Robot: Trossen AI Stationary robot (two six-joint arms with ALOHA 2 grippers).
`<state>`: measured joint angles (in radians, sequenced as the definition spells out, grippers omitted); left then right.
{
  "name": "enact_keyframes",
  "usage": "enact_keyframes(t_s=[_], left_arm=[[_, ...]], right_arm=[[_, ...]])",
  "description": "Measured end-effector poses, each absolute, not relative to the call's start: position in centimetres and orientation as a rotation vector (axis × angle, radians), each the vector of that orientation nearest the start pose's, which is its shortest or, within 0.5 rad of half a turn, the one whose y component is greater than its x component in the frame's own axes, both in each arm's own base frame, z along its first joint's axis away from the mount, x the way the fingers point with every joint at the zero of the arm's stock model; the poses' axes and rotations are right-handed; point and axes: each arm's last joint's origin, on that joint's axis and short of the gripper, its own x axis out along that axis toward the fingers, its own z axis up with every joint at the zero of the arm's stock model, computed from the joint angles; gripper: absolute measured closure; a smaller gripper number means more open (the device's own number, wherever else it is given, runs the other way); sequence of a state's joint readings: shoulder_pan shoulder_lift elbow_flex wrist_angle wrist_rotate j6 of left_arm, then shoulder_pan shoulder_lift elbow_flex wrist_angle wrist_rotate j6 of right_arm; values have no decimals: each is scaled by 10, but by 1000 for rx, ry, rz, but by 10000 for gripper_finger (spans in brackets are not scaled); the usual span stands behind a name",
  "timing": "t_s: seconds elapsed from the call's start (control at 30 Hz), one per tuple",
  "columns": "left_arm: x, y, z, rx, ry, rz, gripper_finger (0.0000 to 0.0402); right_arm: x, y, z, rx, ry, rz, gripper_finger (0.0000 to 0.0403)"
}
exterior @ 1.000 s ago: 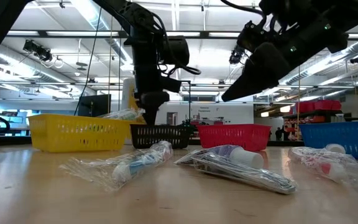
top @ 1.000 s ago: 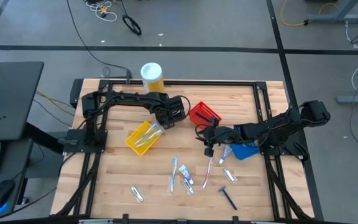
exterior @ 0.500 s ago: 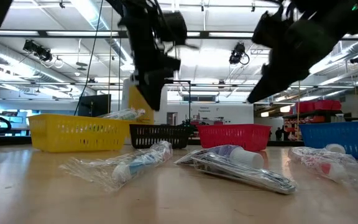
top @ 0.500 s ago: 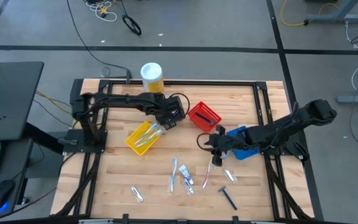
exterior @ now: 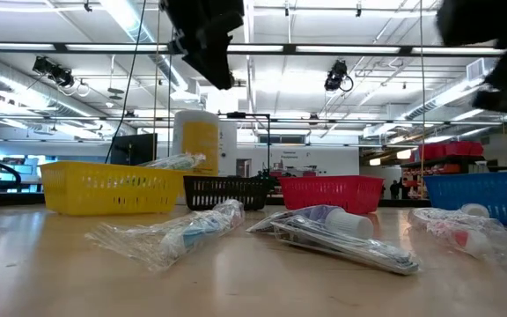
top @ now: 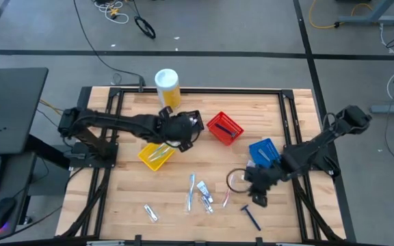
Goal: Pick & Place Travel size toiletries
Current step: Put the blue razor into the red basket
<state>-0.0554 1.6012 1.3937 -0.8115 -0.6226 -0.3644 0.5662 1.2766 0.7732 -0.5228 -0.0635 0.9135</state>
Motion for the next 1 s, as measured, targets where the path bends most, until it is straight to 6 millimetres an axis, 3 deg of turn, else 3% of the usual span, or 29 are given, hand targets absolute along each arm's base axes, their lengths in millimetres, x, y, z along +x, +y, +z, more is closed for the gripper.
enact_keyframes(t_s=[0.17,0.27,0.57,0.67,0.83,1.0], left_arm=[[326,-16,297,1,799,755,285],[325,-21,299,-12,724,846,285],[324,-33,299,-60,680,846,287],[324,-35,299,-52,671,853,287],[324,-34,300,-31,662,868,287],[324,-34,300,-1,672,863,287]], right_arm=[[180,165,212,719,1222,59,281],[174,182,205,727,1284,36,281],[191,227,191,729,1430,30,281],[198,235,188,678,1459,-12,281],[204,237,166,646,1444,-224,281],[210,244,146,636,1441,-257,281]])
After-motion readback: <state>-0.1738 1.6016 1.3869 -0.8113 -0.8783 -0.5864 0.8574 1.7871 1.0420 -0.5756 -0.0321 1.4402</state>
